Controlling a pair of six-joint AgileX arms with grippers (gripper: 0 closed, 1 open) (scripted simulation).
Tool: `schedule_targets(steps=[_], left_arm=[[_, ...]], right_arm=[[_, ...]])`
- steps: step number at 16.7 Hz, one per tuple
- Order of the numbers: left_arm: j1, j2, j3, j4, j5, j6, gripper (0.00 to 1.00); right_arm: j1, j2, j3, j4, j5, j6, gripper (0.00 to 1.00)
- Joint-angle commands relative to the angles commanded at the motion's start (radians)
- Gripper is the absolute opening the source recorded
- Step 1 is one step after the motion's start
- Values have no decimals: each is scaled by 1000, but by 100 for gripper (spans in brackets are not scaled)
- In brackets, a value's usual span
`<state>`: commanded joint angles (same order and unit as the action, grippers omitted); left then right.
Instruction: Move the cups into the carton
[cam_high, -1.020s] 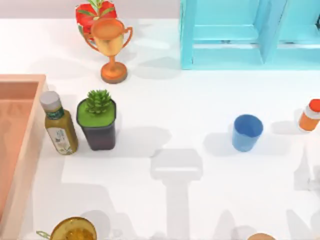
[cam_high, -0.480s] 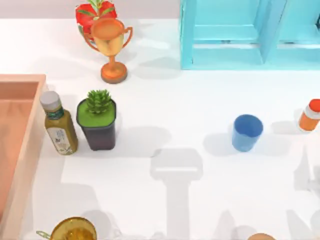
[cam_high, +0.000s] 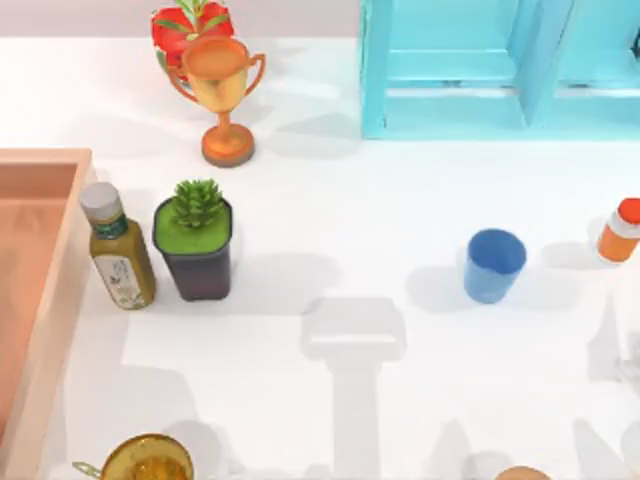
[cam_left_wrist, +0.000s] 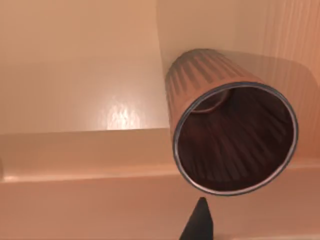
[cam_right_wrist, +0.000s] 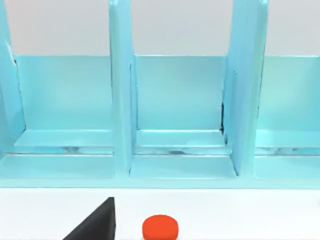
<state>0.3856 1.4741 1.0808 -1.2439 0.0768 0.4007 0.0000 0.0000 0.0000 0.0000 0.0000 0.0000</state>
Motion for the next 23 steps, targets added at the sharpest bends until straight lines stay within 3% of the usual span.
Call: schedule_targets(steps=[3,4,14,23], left_arm=[[0,0,0,0,0,0,98],[0,0,0,0,0,0,100],[0,3,17,-17,0,0,100],[-6,18,393,-376,1,-6,100]], right_arm=[[0,0,0,0,0,0,100],[0,0,0,0,0,0,100],[0,0,0,0,0,0,100],[0,0,0,0,0,0,100]])
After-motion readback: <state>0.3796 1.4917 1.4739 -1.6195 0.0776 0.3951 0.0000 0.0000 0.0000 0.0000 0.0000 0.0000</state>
